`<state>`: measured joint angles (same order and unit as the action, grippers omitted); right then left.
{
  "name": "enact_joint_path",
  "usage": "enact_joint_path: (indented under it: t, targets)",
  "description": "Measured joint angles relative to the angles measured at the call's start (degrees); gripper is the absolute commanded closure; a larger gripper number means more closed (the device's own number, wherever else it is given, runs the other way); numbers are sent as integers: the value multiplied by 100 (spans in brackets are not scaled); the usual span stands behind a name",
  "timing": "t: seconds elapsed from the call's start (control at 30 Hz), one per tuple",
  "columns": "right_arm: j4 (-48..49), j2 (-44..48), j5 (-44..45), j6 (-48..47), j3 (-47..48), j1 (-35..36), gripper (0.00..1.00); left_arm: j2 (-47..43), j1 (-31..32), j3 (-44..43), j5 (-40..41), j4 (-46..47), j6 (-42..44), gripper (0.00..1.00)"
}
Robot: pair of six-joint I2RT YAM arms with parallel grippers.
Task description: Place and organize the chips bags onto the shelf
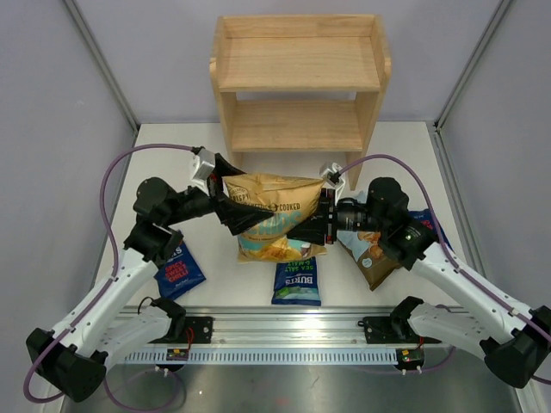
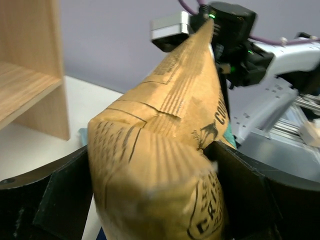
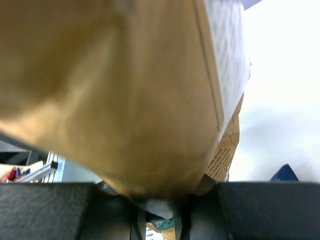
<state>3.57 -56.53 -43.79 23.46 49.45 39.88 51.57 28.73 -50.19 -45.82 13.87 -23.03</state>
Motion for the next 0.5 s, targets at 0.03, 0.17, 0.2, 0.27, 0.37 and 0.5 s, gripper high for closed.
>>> enact_joint_path:
  t: [0.03,0.17,0.2,0.27,0.37,0.5]
  targets:
    - [-299,39,-35,-122,133,0,81,9,2,48,-153,162,-52,10]
    - [-1189,162,-142,-485,498,4,80,42,0,380,-678,1016,-476,33]
    - [-1390,164,-175,-555,584,4,80,55,-2,431,-743,1152,-575,52]
    - [-1764,155,-181,-710,758,7,78,101,-7,461,-826,1314,-785,69]
    - [-2068,103,-79,-872,977,4,68,146,-4,459,-839,1475,-1060,90]
    - [-2236,68,125,-918,1126,4,47,72,-4,459,-673,1495,-1281,100]
